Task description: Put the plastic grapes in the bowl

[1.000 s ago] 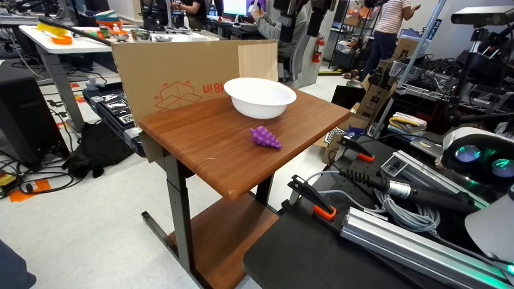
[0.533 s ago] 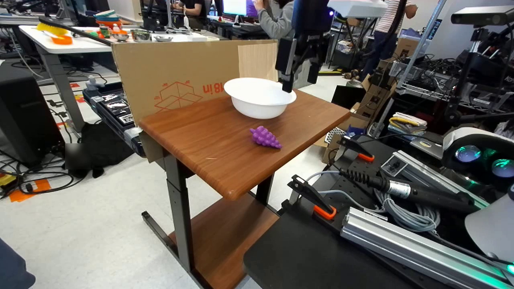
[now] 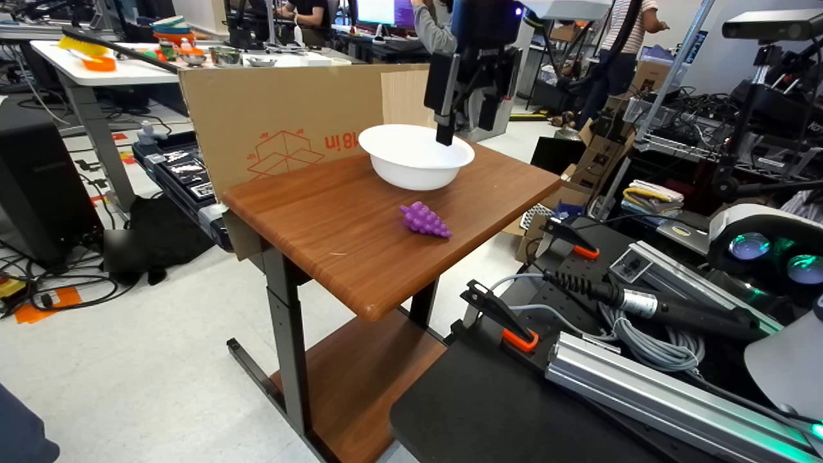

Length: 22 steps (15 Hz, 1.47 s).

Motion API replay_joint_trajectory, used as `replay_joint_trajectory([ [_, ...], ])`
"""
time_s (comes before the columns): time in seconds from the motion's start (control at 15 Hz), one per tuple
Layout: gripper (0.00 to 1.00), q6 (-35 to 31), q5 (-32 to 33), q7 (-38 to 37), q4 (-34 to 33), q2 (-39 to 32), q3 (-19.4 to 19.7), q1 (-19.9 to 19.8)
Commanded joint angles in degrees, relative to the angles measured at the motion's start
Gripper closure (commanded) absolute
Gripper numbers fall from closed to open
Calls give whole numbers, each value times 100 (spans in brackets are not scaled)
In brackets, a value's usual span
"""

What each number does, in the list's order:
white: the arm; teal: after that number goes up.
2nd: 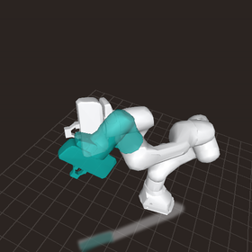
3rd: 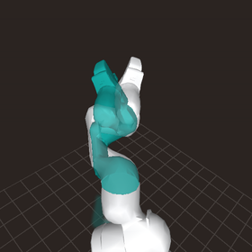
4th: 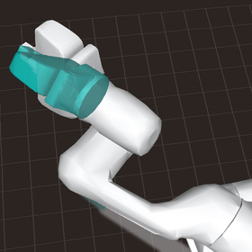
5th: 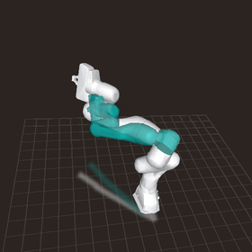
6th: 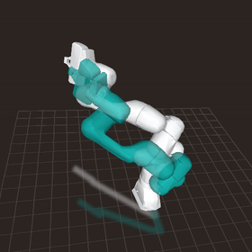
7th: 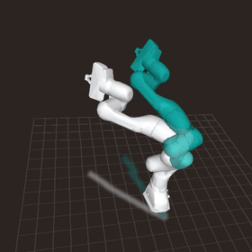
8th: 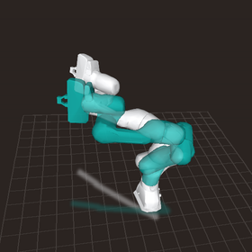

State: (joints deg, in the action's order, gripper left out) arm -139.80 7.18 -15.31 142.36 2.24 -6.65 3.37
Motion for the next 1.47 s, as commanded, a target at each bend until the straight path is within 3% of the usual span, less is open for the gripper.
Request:
replay_joint_trajectory([
  [0.0, 0, -43, -13, -312, -194, -188, -162, 258],
  [0.27, 0, 38, 59, -594, -448, -680, -196, 384],
  [0.67, 0, 229, 488, -1300, -1081, -1737, 174, 488],
  [1.33, 0, 431, 206, -1355, -1837, -2717, 434, 871],
  [1.4, 25, 421, 212, -1350, -1870, -2766, 443, 914],
])
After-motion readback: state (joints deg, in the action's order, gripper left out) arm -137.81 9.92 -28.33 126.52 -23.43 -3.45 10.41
